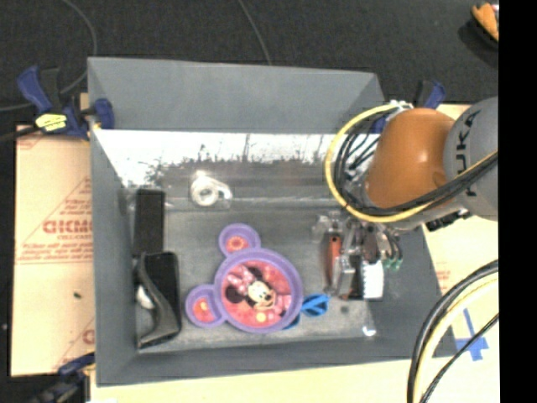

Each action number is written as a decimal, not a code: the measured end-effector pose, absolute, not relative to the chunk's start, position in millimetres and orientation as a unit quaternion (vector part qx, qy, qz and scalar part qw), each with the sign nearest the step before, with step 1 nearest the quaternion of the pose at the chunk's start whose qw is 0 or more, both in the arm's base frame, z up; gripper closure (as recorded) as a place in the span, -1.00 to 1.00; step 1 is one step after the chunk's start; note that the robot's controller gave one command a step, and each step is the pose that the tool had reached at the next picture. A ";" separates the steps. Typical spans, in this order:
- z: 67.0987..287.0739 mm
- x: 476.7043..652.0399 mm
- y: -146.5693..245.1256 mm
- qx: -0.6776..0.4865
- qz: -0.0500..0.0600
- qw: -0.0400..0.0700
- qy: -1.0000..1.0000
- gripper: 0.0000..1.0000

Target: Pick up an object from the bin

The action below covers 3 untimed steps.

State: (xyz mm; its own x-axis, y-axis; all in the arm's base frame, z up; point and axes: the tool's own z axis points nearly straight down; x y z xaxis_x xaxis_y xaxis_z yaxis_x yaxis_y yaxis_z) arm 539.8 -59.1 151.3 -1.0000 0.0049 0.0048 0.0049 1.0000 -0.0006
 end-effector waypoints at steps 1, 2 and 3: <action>156.0 541.6 -58.9 -0.001 0.001 -0.002 -1.000 -1.00; 68.2 499.4 -35.9 0.017 0.000 0.004 -1.000 -1.00; 122.3 501.6 -42.0 -0.076 0.001 -0.006 -0.997 -1.00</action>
Offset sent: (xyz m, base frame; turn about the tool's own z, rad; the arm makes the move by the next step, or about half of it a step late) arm -0.0390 0.0237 -0.0813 -0.0376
